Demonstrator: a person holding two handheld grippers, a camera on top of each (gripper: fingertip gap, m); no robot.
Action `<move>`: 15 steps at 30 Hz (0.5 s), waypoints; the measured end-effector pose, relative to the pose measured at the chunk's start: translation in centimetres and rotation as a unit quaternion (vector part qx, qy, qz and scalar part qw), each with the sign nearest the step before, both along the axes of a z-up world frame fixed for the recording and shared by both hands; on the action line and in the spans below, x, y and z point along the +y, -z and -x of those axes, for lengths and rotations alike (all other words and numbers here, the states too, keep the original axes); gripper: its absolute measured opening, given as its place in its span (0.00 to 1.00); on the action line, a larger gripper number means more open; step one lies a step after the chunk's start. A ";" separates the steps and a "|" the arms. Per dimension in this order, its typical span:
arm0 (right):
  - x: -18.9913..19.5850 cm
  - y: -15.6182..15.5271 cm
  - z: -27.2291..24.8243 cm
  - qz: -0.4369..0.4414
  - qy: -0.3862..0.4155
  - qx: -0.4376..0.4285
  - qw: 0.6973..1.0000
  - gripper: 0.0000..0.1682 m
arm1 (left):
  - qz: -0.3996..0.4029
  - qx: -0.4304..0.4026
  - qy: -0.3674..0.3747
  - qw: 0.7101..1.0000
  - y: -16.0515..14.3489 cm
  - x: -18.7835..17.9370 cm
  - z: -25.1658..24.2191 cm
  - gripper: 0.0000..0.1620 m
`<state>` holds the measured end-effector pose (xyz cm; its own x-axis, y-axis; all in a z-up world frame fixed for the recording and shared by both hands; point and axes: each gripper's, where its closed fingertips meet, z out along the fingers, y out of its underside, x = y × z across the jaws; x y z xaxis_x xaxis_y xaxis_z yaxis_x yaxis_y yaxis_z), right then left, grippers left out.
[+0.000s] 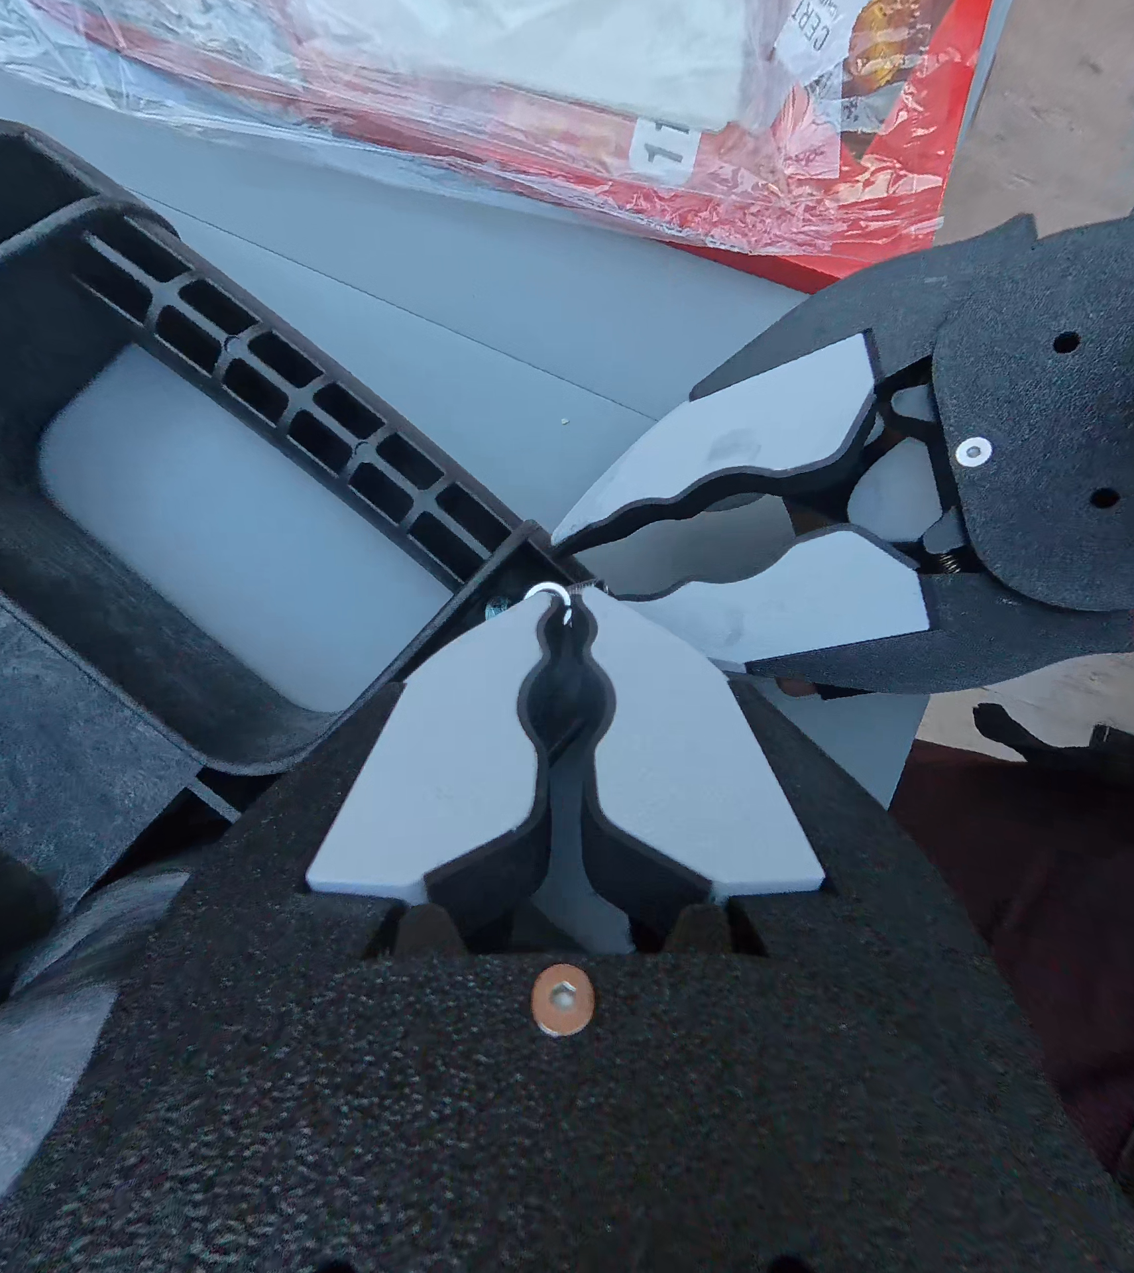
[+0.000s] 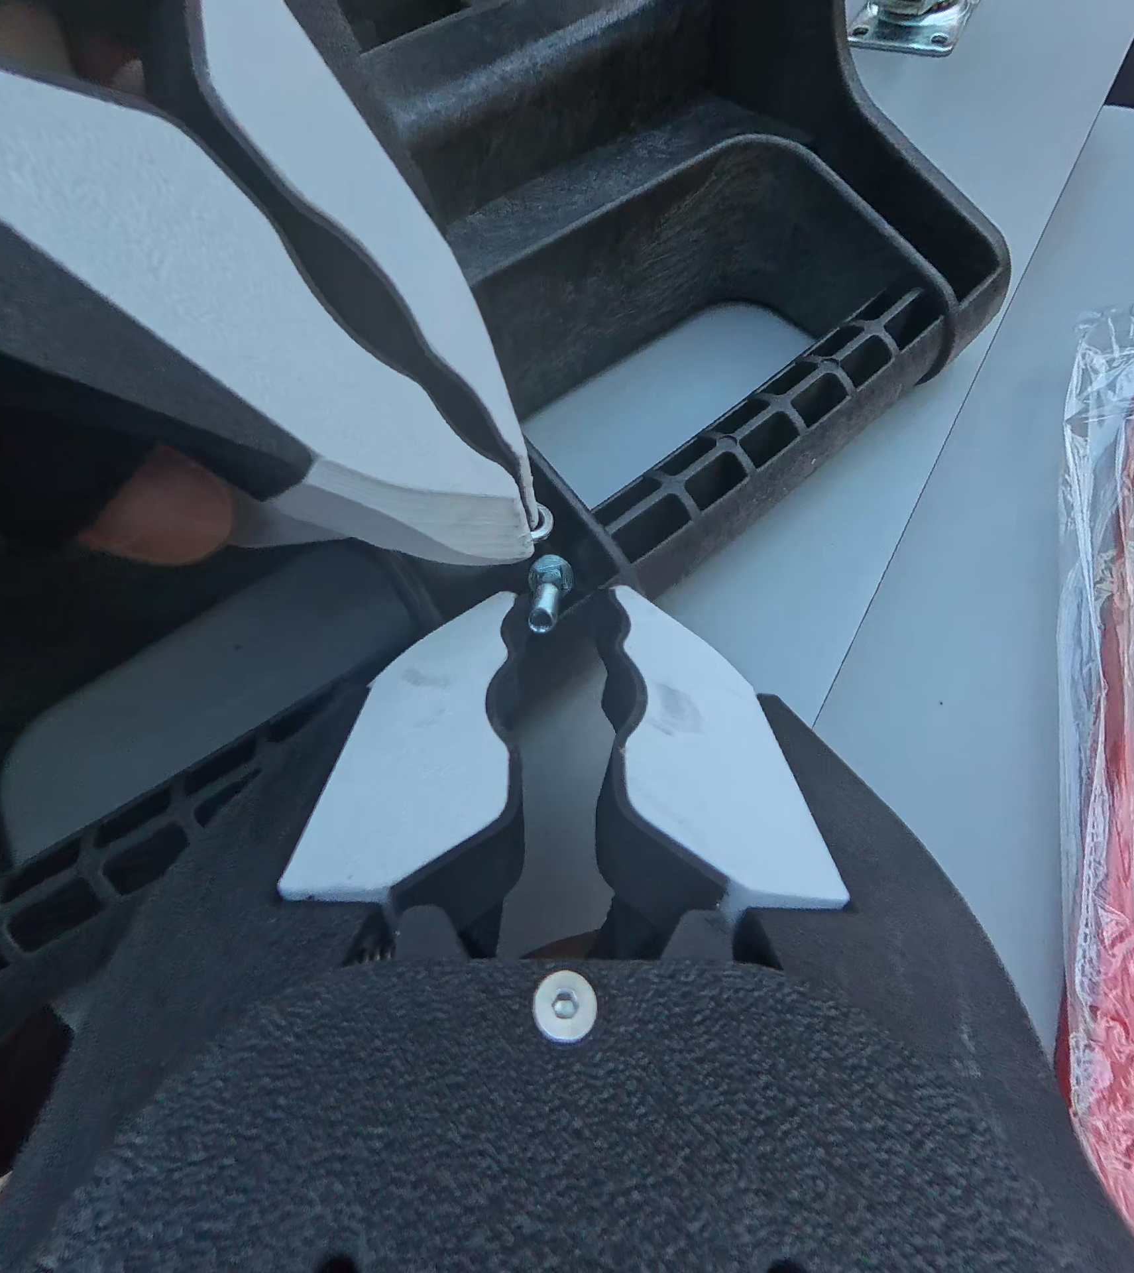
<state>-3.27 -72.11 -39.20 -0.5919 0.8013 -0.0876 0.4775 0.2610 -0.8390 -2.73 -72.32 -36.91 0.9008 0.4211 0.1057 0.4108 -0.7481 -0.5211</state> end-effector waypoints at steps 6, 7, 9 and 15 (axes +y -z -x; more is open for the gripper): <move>0.2 0.2 -1.2 0.003 -0.006 -0.011 1.000 0.14 | 0.015 -0.007 0.032 0.999 0.4 0.0 -0.9 0.03; 0.2 0.1 -1.3 0.006 -0.005 -0.010 1.000 0.14 | 0.018 -0.006 0.036 0.999 0.4 -0.1 -1.0 0.03; 0.3 0.0 -1.5 0.011 -0.001 -0.007 1.000 0.14 | 0.024 -0.004 0.043 0.999 0.5 -0.1 -1.2 0.02; 0.7 0.0 -1.0 0.002 0.004 0.000 1.000 0.09 | 0.039 0.008 0.026 0.999 0.2 -0.5 -0.9 0.02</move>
